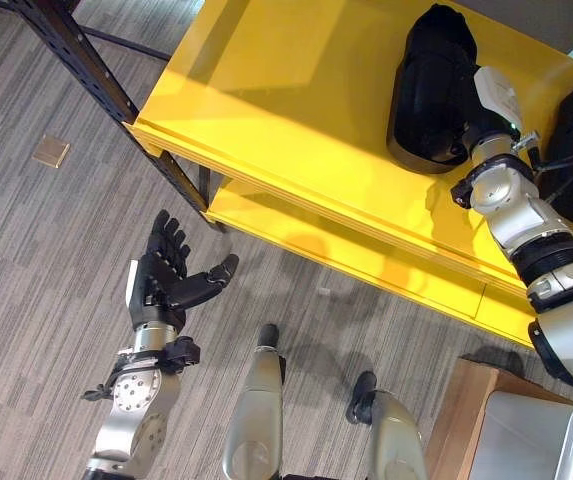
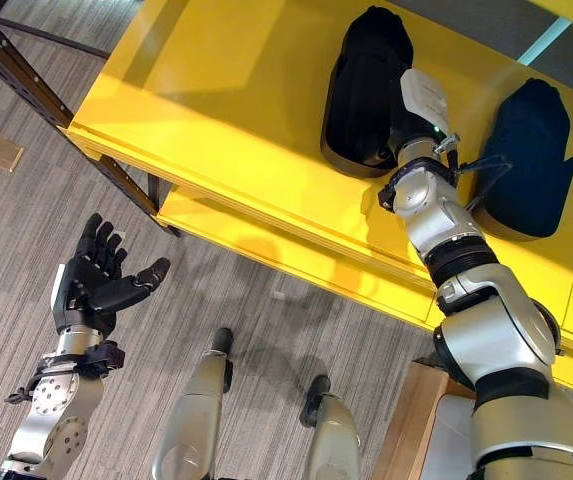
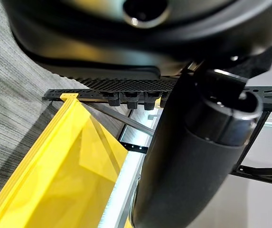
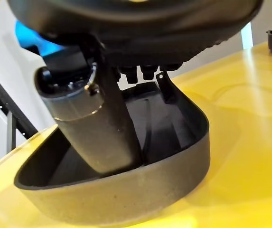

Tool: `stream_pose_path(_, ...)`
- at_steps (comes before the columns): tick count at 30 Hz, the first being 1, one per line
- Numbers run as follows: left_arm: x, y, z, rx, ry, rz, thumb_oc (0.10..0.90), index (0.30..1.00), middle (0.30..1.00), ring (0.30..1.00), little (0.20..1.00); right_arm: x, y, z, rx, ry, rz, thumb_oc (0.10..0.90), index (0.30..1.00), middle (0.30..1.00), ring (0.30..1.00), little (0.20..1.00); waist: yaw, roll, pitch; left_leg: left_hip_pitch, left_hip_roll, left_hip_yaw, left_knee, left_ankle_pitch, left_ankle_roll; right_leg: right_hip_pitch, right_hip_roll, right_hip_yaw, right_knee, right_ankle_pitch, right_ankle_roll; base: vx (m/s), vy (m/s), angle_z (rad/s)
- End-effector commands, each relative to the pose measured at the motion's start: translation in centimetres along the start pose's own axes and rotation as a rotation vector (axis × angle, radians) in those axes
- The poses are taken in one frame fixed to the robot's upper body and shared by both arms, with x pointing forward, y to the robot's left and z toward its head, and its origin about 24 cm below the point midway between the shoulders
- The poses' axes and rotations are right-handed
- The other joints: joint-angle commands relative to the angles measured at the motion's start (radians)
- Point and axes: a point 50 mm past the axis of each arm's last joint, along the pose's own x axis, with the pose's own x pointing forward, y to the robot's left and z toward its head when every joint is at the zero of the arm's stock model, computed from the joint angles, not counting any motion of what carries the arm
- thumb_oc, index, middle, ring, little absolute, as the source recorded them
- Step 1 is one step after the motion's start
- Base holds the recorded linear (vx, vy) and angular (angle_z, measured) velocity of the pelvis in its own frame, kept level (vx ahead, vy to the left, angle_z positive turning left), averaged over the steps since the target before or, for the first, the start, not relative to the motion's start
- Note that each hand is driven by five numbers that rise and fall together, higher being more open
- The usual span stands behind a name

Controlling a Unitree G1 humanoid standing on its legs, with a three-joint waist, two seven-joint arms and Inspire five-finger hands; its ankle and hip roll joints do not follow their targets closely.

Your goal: Move parts from the plastic box to the shelf.

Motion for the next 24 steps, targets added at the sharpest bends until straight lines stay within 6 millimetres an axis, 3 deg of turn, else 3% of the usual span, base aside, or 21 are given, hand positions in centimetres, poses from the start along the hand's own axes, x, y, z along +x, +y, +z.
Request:
stream_pose_path(1, -0.1, -1.3, 5.5, -0.053, -0.287, -0.084, 0.900, 1.000, 1.000, 1.000, 1.000, 1.0, -2.3, 0.2, -0.007, 0.023, -0.078, 0.900, 1.000, 1.000, 1.000, 1.000, 0.007, 0.025, -0.014, 0.033, 0.106, 0.013, -0.042, 0.004, -0.016, 0.050, -0.026, 0.045, 0.010, 0.010, -0.011, 0.00, 0.000, 0.00)
stream_pose_path(24, 0.0, -1.5, 5.3, -0.046, -0.277, -0.087, 0.900, 1.000, 1.000, 1.000, 1.000, 0.4, -0.9, -2.0, 0.036, 0.137, -0.084, 0.900, 1.000, 1.000, 1.000, 1.000, 0.005, 0.028, -0.014, 0.032, 0.102, 0.013, -0.039, 0.003, -0.012, 0.056, -0.025, 0.043, 0.007, 0.013, -0.011, 0.00, 0.000, 0.00)
